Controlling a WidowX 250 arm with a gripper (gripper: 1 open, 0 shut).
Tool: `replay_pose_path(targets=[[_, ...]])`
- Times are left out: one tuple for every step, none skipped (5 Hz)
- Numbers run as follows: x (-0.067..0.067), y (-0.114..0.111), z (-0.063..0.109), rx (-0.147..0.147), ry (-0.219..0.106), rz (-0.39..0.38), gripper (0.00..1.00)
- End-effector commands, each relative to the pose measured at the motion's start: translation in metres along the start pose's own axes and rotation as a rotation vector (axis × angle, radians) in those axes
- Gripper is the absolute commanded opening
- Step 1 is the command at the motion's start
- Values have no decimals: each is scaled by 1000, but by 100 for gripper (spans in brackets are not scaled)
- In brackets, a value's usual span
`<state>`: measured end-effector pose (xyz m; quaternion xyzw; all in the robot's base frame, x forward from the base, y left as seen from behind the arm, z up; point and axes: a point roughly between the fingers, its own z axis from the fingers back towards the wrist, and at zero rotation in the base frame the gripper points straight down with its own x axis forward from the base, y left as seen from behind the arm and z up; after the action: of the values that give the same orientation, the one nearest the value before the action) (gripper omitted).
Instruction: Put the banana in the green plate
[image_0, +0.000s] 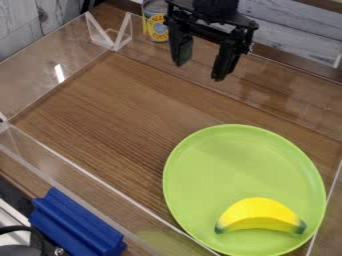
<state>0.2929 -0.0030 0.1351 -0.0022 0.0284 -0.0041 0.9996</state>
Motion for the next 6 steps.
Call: replay_pose_path(targets=[[-14,-14,-3,2,4,-79,100],[-39,-40,-2,6,-15,-237,100],[-62,-68,-4,15,-37,-386,100],[-80,-94,-10,24,-54,-521,100],[-92,-115,-21,36,-70,-646,100],[-96,-124,-39,44,-92,-711,100]])
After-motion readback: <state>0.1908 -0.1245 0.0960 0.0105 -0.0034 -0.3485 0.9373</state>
